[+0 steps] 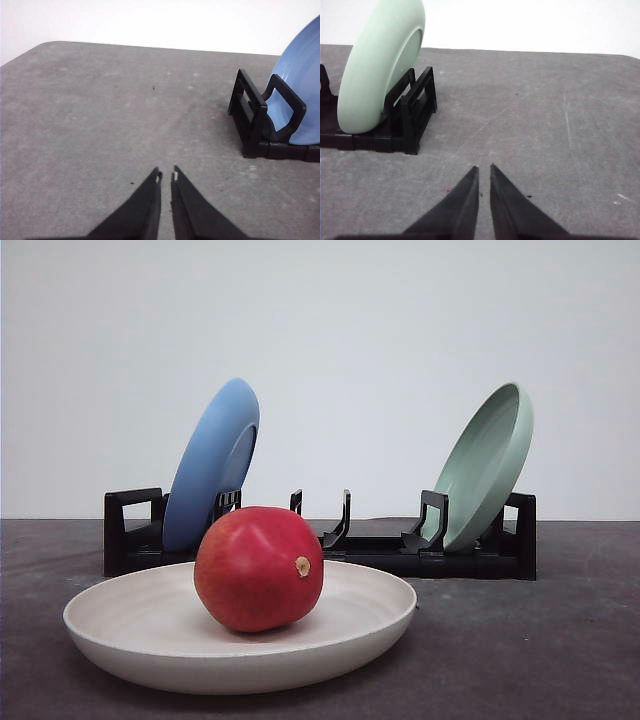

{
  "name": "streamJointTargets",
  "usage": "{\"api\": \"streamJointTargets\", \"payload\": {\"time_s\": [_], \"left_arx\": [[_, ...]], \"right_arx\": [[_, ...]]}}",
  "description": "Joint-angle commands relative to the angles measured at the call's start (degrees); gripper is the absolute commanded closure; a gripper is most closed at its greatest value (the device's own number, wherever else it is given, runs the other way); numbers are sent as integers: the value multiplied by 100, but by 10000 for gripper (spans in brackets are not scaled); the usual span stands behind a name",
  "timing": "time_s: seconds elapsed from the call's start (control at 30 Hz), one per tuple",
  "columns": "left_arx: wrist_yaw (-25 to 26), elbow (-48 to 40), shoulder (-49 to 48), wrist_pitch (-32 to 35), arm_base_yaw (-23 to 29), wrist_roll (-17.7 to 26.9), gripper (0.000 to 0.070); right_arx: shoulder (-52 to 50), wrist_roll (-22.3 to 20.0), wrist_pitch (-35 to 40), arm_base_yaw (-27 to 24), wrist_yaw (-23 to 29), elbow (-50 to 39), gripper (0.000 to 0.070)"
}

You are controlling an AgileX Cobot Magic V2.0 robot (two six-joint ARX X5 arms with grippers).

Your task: Place pomegranate in white plate

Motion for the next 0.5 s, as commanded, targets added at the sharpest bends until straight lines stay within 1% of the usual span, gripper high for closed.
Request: {"api": "streamJointTargets", "payload": {"time_s": [0.0,0.47], "left_arx": [[26,-63,-11,2,11,-4,683],[28,-63,-11,2,11,-4,683]], "right_arx": [[-4,50,59,4,9,-24,663],[-4,50,59,4,9,-24,663]]}}
